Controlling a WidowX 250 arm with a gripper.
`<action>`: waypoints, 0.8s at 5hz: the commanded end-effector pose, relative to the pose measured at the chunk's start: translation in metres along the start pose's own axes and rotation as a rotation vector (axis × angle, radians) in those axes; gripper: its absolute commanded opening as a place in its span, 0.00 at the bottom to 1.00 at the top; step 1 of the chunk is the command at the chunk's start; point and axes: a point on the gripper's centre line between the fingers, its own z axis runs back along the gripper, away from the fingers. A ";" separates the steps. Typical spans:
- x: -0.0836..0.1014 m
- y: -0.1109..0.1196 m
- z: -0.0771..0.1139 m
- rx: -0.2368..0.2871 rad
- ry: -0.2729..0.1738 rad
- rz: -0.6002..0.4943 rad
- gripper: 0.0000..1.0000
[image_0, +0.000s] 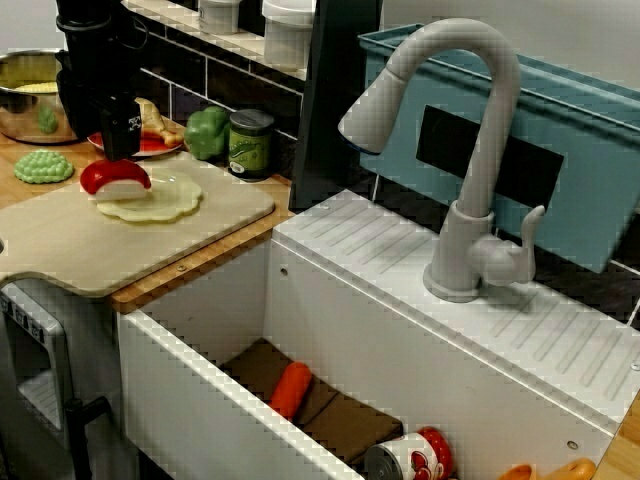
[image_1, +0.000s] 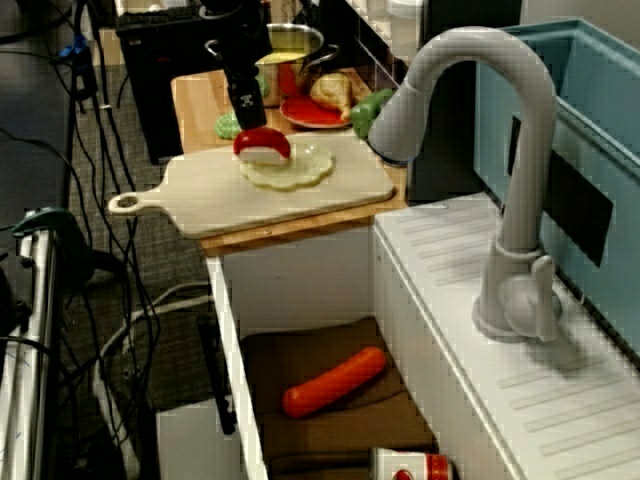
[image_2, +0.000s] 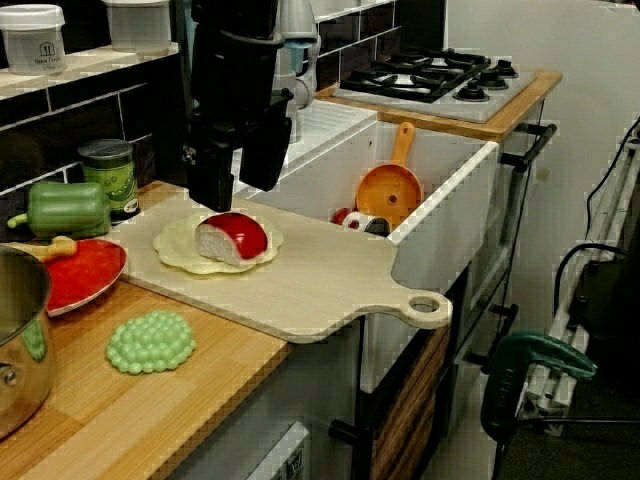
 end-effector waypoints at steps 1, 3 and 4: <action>0.003 0.009 0.005 0.038 -0.051 0.011 1.00; 0.001 0.006 -0.001 0.038 -0.073 0.029 1.00; 0.000 0.004 -0.003 0.040 -0.078 0.037 1.00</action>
